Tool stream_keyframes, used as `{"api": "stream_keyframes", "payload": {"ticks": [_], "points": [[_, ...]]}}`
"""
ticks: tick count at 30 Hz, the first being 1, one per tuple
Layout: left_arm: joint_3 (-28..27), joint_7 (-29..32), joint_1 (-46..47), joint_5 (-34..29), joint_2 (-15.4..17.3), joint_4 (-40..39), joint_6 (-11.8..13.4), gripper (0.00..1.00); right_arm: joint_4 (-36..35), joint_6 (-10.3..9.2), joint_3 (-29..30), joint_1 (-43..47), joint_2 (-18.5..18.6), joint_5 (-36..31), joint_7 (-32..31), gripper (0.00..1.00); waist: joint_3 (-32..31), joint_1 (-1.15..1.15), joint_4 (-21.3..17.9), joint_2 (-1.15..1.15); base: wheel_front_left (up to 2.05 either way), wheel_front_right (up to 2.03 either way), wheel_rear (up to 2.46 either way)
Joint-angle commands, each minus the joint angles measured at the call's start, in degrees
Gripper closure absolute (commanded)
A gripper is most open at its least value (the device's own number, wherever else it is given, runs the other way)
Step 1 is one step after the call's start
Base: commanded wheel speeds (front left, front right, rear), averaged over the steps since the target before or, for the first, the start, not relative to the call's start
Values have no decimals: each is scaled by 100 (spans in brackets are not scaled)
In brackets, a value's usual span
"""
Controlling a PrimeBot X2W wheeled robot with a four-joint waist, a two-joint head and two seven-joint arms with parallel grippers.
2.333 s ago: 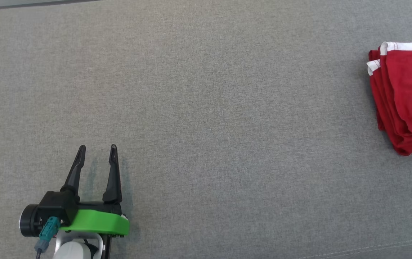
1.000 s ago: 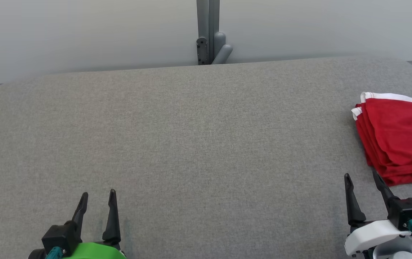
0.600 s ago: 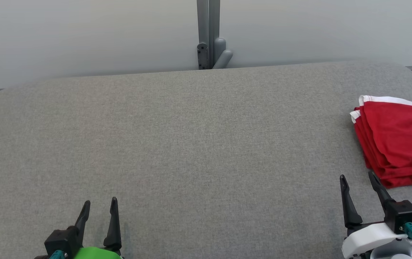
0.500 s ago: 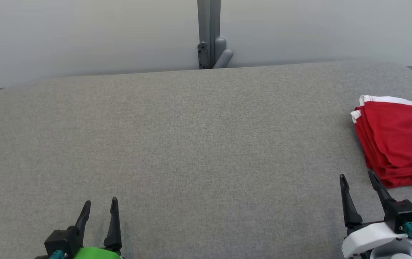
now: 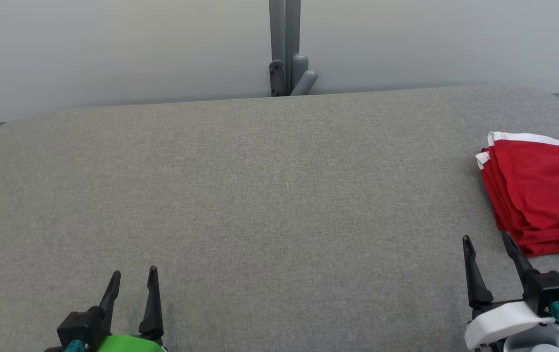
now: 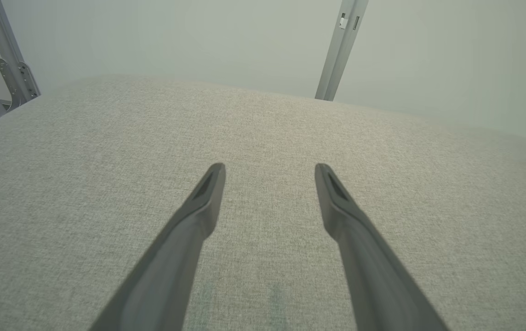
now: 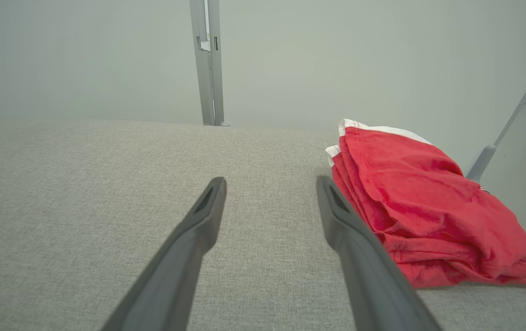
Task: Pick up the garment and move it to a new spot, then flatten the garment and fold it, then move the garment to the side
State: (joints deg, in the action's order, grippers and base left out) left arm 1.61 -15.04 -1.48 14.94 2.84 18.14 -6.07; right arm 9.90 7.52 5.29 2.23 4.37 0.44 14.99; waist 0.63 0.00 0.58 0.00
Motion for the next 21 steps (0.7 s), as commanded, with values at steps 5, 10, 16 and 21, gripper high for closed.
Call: {"api": "stream_keyframes", "payload": {"ticks": [5,10,16,21], "points": [[-47,-14,-60,23,15,-41,7,0,63,-7,29,58,-36,39,22,0,-20,0,-16,0,0,0,0],[-52,-14,-56,6,15,-55,5,0,97,-7,44,62,-61,28,22,0,-16,0,-23,0,0,0,0],[-28,0,-11,-1,0,-48,1,0,122,0,43,1,-62,31,0,0,-15,0,-11,0,0,0,0],[-30,-1,-10,0,1,-51,1,0,120,0,44,1,-62,28,1,0,-15,0,-10,0,0,0,0]]}}
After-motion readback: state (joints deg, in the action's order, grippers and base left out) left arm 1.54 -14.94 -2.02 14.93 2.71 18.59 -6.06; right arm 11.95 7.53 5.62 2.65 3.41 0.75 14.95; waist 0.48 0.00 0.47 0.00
